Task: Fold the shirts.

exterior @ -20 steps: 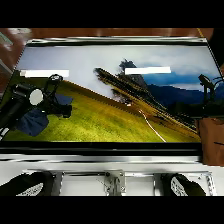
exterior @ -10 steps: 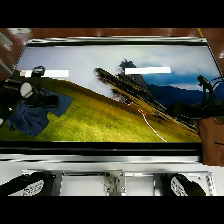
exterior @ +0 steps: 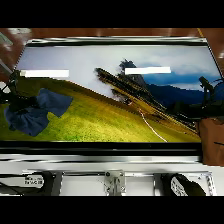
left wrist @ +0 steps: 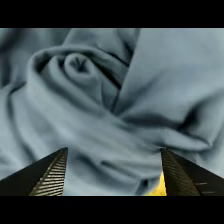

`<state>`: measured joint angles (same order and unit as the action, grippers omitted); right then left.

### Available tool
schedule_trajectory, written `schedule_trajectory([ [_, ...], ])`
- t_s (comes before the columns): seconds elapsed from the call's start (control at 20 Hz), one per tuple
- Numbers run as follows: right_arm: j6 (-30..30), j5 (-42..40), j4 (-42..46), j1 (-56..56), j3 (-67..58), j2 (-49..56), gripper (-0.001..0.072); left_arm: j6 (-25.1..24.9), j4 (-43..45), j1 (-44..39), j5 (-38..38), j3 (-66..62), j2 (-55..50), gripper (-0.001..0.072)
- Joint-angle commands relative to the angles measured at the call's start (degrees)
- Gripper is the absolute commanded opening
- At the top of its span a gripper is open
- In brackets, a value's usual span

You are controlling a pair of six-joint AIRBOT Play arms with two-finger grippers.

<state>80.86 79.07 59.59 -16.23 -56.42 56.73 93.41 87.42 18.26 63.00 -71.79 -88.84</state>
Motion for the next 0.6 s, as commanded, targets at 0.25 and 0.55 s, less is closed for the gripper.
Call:
schedule_trajectory([
  [0.25, 2.3, -0.2, 0.0, 0.0, 0.0, 0.0, 0.0674, 1.4, -6.8, 0.5, -5.6, -0.3, -7.4, 0.0244],
  [0.55, 2.8, -5.1, -0.3, 0.0, 0.0, 0.0, 0.0674, -1.3, -15.5, -3.1, -9.3, -1.4, 3.7, 0.0033],
])
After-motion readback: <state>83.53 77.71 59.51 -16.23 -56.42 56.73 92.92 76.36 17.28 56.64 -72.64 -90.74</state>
